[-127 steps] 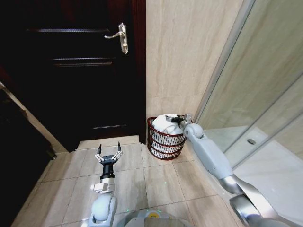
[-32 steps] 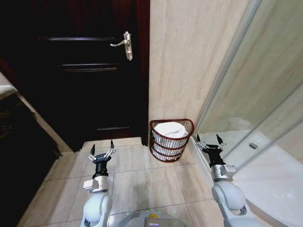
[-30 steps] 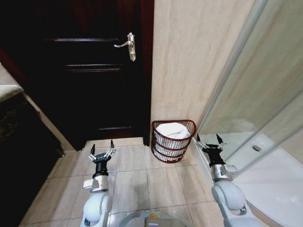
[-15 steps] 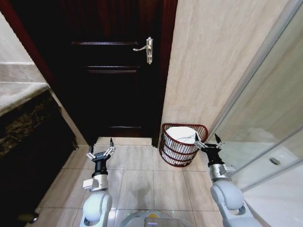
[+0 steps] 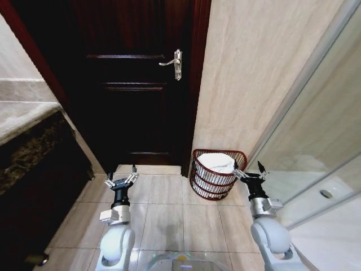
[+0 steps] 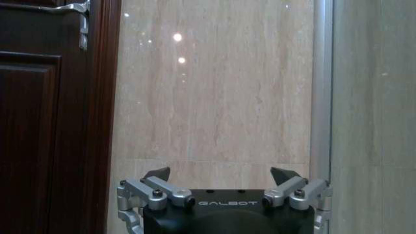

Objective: Discard the used towel into the hamper.

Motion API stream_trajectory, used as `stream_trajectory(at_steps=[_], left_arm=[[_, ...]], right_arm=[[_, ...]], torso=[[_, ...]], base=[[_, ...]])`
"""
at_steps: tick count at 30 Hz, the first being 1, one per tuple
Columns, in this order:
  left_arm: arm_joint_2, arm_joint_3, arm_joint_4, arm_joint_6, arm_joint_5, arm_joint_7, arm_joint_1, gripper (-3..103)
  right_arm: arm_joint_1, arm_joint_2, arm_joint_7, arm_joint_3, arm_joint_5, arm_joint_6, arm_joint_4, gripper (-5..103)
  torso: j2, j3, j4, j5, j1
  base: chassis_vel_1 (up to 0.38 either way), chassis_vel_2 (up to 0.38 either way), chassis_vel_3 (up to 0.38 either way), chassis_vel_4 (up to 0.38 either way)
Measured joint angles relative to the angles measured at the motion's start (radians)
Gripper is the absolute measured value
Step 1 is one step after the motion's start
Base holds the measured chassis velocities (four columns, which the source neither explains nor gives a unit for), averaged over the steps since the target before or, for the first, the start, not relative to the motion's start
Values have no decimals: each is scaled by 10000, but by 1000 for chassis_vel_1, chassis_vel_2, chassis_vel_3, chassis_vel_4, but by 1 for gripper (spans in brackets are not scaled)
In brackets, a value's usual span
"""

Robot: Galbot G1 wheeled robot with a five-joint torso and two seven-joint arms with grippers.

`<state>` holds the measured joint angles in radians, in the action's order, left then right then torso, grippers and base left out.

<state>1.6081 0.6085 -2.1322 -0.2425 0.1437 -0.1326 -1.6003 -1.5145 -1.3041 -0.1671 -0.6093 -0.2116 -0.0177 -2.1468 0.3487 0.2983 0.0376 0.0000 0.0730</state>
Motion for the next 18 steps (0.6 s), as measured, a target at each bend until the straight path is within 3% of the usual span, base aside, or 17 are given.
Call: stream_trajectory(at_steps=[18], left_arm=[[-6,24,-189,39,-36,27,-137,100]], right_arm=[[-300,-304,20,-22,119,-54,-377,100]], torso=[[665,419,-2,0,241]], base=[[0,0,0,0]])
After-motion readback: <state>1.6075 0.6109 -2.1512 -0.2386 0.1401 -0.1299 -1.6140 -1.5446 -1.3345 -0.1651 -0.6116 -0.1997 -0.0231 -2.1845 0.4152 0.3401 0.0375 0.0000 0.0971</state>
